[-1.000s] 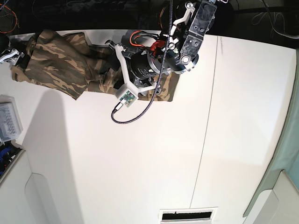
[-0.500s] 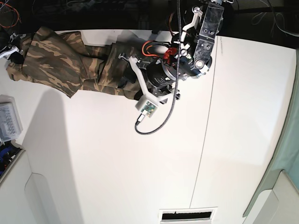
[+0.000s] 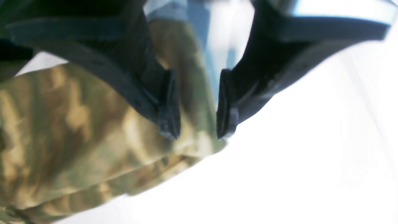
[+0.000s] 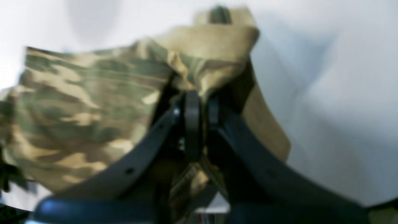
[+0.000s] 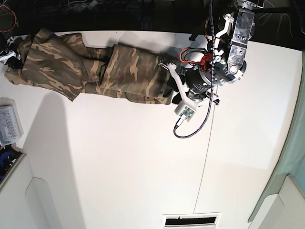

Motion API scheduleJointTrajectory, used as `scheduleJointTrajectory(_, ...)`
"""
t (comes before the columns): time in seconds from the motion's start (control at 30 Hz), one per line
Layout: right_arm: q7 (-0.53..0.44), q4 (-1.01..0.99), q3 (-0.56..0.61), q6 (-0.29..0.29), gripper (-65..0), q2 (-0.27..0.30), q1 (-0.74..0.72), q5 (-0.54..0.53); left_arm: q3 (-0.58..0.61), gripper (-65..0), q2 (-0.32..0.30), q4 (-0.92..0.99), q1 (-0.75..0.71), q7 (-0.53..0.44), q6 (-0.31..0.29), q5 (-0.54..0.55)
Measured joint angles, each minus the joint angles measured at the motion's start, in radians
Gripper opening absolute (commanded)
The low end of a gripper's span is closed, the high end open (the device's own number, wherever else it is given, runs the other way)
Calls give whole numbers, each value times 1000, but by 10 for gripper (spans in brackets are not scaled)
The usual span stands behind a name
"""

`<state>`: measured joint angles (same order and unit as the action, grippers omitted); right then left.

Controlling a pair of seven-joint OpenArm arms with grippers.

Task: Layout the t-shirt on the table in an organized manner, then fold the t-shirt properly

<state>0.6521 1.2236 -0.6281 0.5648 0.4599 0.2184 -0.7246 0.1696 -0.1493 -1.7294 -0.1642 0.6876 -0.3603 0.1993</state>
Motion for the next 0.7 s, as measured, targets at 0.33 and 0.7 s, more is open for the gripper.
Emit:
scheduleJointTrajectory(0.33,0,16,0,-2,-261,2,-2,12,-85,-442,-47,2,-37,-3,55,-4)
scheduleJointTrajectory(0.7,-61,11,0,-82,-201,3,-17,169,-83,-442,-45,2,-49,-8,54,-1)
